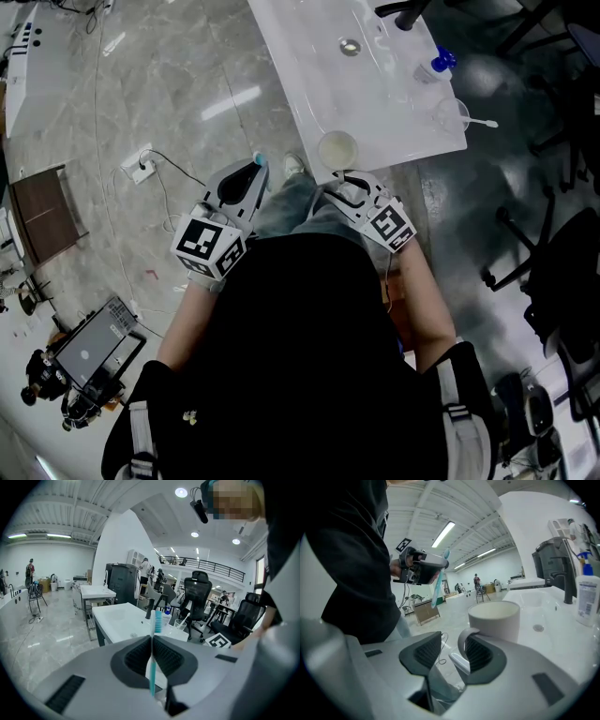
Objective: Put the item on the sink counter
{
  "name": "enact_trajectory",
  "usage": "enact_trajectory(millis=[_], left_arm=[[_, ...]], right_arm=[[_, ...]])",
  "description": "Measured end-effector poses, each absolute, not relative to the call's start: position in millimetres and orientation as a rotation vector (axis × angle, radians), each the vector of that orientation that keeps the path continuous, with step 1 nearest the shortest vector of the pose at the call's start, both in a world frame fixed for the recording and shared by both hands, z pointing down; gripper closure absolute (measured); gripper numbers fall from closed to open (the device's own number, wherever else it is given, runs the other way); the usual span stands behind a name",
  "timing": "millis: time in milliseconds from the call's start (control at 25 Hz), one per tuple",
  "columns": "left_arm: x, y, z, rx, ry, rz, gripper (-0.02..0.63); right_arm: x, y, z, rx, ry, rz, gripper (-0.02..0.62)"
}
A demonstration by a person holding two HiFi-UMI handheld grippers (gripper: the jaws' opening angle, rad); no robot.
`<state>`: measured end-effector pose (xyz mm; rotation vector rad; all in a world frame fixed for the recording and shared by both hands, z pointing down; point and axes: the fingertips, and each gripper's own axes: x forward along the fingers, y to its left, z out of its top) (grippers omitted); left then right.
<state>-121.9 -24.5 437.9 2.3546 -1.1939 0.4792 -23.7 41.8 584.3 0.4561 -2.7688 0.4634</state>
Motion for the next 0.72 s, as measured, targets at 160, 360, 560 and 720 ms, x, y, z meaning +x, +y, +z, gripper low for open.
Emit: enact_trajectory(millis=[160,360,560,720], left_arm=[[-121.4,-23.0,437.8,2.351,-1.194,0.481,0.575],[-121.3,-22.4,437.7,2.349,-1.199,0.479,0.575],[-121.5,-25.2,439.3,2.343,-1.199,0.479,0.575],[-118.7,-27.0,439.7,2.347,-1.188,0.478,0.575]], right_arm=[[-23.6,46.4,584.3,0.331,-2.772,0.451,0.430],[-17.1,43.5,580.5,0.261,-2.797,0.507,0.430],[-5.5,32.4,579.7,0.308,-2.802,0.564,0.428],[0.1,30.9,579.1,0.337,-2.802,0.574,0.425]])
